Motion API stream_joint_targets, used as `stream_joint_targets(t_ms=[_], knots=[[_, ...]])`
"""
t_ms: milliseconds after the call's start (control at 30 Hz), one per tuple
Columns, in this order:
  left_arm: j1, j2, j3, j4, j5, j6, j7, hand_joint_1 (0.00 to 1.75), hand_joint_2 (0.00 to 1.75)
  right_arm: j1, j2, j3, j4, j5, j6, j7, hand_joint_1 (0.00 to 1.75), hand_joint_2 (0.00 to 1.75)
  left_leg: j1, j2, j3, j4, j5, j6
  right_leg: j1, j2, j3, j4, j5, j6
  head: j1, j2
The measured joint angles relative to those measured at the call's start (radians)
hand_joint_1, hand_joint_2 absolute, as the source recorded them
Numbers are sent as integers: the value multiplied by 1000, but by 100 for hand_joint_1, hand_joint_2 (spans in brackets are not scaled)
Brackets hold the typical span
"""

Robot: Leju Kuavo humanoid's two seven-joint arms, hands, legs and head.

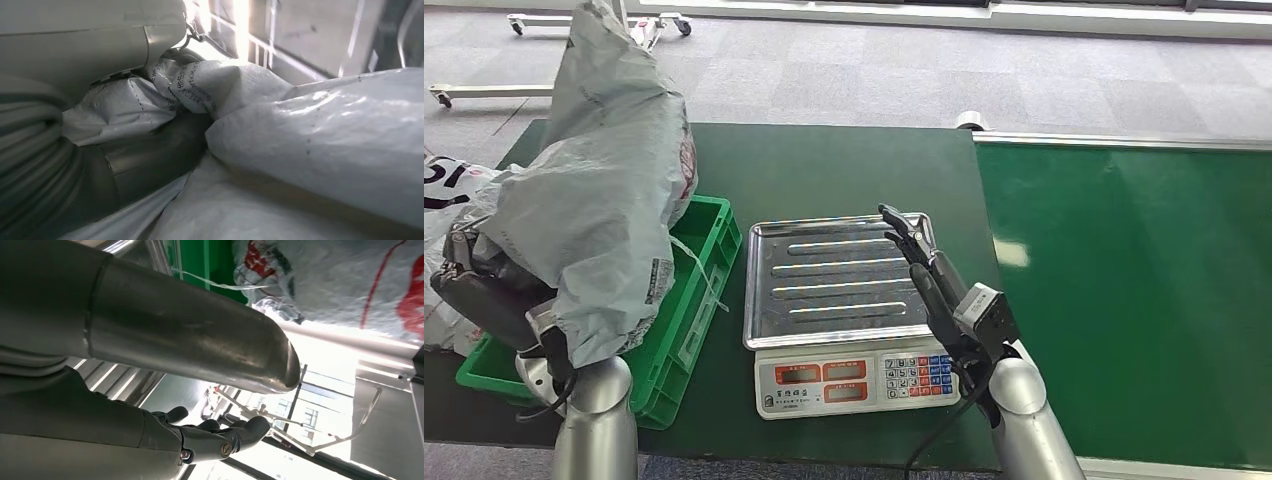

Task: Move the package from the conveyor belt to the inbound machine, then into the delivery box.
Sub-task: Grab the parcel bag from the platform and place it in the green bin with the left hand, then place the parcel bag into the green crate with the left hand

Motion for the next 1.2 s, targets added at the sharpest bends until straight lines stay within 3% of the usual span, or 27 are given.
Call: stream_joint_targets(t_ms=[100, 300, 667, 767, 867, 933, 967, 1000, 1067, 1133, 1167, 1200], knots=[[-15, -21, 47, -59, -4, 0, -2, 175, 175, 2, 0, 0, 6, 1, -6, -6, 0, 0, 0, 0, 0, 0, 0, 0, 1, 0, 0, 0, 0, 0, 0, 0], [-71, -53, 152, -144, -162, 0, -4, 175, 175, 13, 0, 0, 17, 6, -19, -15, 0, 0, 0, 0, 0, 0, 0, 0, 1, 0, 0, 0, 0, 0, 0, 0], [-157, -81, 300, -177, -273, 0, -4, 175, 175, 23, 0, 0, 21, 4, -33, -14, 0, 0, 0, 0, 0, 0, 0, 0, 0, 0, 0, 0, 0, 0, 0, 0], [-172, -85, 327, -162, -410, 0, -4, 175, 175, 31, 0, 0, 21, 2, -45, -14, 0, 0, 0, 0, 0, 0, 0, 0, 0, 0, 0, 0, 0, 0, 0, 0], [-193, -87, 350, -90, -672, 0, 37, 175, 175, 42, -1, 0, 18, 5, -58, -13, 0, 0, 0, 0, 1, 0, 0, 0, 0, -1, -1, 0, 0, 0, 0, 0], [-201, -45, 324, 22, -850, -4, 192, 175, 175, 50, -2, 0, 9, 13, -57, -10, 0, 0, -1, 1, 2, 0, 0, -1, -1, 0, -3, 0, 0, -1, 0, 0], [-206, -7, 284, 96, -904, -13, 335, 175, 175, 54, -2, 0, 3, 17, -51, -8, 0, 0, -1, 3, 1, 0, 1, -1, 0, 2, -4, 0, 2, -2, 0, 0], [-214, 35, 230, 169, -931, -26, 502, 175, 175, 57, -2, 0, -2, 21, -45, -6, 0, 0, 0, 5, 0, 0, 2, -2, 0, 3, -6, 0, 3, -4, 0, 0], [-234, 107, 70, 305, -936, -67, 910, 175, 175, 58, -3, -2, -10, 27, -30, -5, 0, 0, 0, 8, -2, 0, 3, -3, 1, 5, -7, 0, 6, -5, 0, 0], [-246, 151, -80, 409, -936, -110, 1201, 175, 175, 55, -4, -5, -12, 31, -21, -4, 0, 0, 0, 7, -3, 0, 3, -3, 2, 5, -6, 0, 6, -5, 0, 0], [-250, 164, -127, 450, -936, -131, 1254, 175, 175, 53, -4, -5, -12, 32, -17, -2, 0, 0, 0, 7, -2, 0, 3, -3, 2, 5, -6, 0, 6, -5, 0, 0], [-252, 176, -158, 487, -937, -150, 1252, 175, 175, 50, -4, -6, -12, 32, -14, -1, 0, 0, 0, 8, -3, 0, 3, -3, 2, 6, -7, 1, 6, -5, 0, 0]])
